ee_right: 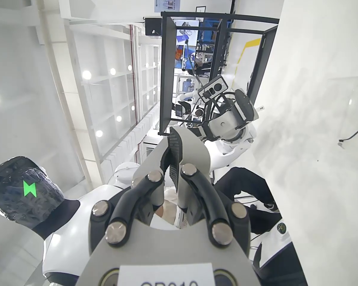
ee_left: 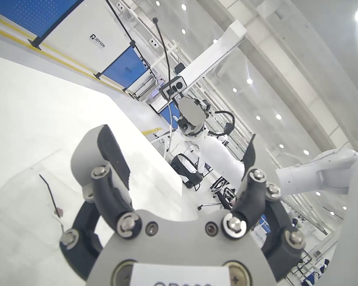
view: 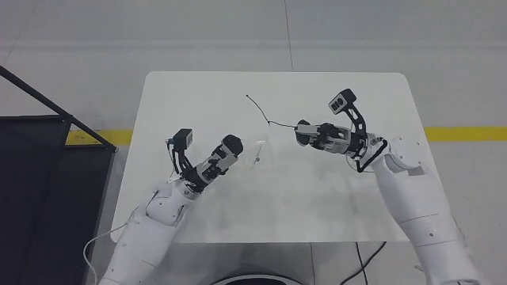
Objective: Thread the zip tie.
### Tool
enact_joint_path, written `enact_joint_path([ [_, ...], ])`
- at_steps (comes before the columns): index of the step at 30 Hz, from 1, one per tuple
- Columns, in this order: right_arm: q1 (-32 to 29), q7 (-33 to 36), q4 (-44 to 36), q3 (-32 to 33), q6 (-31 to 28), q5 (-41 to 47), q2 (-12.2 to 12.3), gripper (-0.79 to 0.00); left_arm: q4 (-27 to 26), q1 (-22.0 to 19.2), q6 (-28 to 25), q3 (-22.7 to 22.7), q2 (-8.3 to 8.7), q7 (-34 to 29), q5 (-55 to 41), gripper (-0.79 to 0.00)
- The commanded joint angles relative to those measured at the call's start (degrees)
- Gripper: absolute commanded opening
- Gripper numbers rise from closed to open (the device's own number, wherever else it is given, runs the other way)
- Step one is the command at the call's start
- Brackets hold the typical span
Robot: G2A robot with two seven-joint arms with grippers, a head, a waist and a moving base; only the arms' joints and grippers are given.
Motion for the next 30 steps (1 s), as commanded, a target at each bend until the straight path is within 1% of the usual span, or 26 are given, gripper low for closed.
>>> enact_joint_path([
  [1,-0.73,-1.38,-1.12,-0.28,0.47,0.15,-0.08,-0.785,-0.73,0.14,1.88,1.44,-0.08,-0.8,-6.6,0.0],
  [4,-1.22,-1.05,-1.64,-0.48,0.52,2.4,-0.28,-0.785,-0.68,-0.87,5.08,3.6,0.04,-6.23,-18.88,0.0],
  [8,-0.75,2.06,-0.04,-0.89,-0.16,6.98,-0.71,-0.785,0.39,-2.75,10.46,5.36,0.31,-17.16,-35.78,0.0],
  [12,0.33,6.16,2.99,-1.77,-0.28,13.03,-1.44,-0.785,2.68,-4.66,16.14,6.64,0.11,-25.76,-47.58,0.0],
  [15,1.8,7.49,5.67,-2.57,-0.71,14.65,-1.96,-0.785,4.45,-6.22,20.29,7.68,-0.18,-32.01,-53.46,0.0],
  [17,2.52,7.46,6.88,-3.17,-1.29,14.65,-2.26,-0.785,5.81,-7.13,23.05,8.33,-0.28,-36.44,-55.48,0.0],
  [27,2.84,7.13,7.31,-3.33,-1.72,14.24,-2.36,-0.785,6.38,-7.45,23.48,8.27,-0.29,-37.11,-55.76,0.0],
  [28,2.84,7.13,7.31,-3.33,-1.72,14.24,-2.36,-0.785,6.17,-7.36,23.66,8.28,-0.3,-36.86,-55.75,0.0],
  [30,2.08,5.83,5.72,-3.41,-1.67,13.77,-2.38,-0.785,3.92,-6.44,25.57,8.41,-0.48,-35.72,-57.78,0.0],
])
